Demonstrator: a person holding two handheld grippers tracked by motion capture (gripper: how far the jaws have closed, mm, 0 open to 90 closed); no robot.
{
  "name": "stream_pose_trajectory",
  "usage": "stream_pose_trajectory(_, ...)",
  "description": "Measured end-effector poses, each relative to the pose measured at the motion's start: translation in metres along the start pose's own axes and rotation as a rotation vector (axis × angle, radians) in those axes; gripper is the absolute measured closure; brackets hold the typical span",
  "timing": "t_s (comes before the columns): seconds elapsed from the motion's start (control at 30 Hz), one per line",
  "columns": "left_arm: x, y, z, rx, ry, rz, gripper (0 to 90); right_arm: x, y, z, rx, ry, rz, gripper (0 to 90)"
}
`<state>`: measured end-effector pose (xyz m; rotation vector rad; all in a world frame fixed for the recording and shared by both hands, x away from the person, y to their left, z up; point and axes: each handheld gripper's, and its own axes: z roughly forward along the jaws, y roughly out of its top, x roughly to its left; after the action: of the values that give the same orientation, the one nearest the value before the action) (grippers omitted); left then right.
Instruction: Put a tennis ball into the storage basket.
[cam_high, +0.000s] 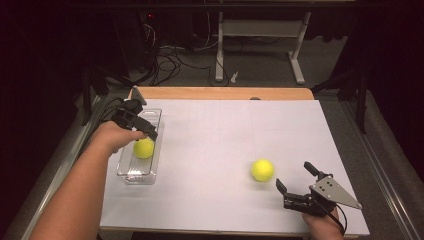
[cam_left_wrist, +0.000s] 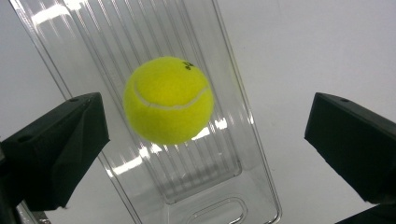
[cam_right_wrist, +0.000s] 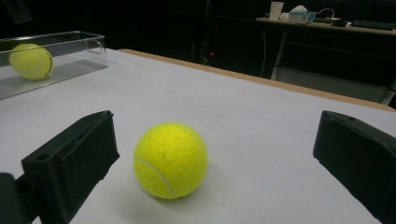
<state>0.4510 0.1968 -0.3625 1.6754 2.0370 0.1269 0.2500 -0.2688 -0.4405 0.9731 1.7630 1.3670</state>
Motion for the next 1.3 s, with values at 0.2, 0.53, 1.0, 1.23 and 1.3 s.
stream_pose_trajectory(0.2, -0.005, -0.007, -0.004, 0.017, -0.014, 0.034, 0.8, 0.000, 0.000, 0.000, 0.001, -0.001, 0.001, 0.4)
stream_pose_trajectory(0.53, -0.023, -0.025, -0.010, 0.031, -0.031, 0.095, 0.7, 0.002, 0.000, 0.001, 0.004, -0.001, -0.007, 0.4)
stream_pose_trajectory(1.0, -0.050, -0.056, -0.017, 0.026, -0.074, 0.199, 0.8, 0.002, 0.000, 0.001, 0.005, 0.000, -0.006, 0.4)
stream_pose_trajectory(1.23, -0.065, -0.073, -0.016, 0.045, -0.094, 0.251, 0.8, 0.004, 0.001, 0.001, 0.004, 0.002, -0.011, 0.4)
stream_pose_trajectory(1.3, -0.070, -0.078, -0.015, 0.054, -0.105, 0.265, 0.8, 0.004, 0.001, 0.002, 0.005, 0.003, -0.011, 0.4)
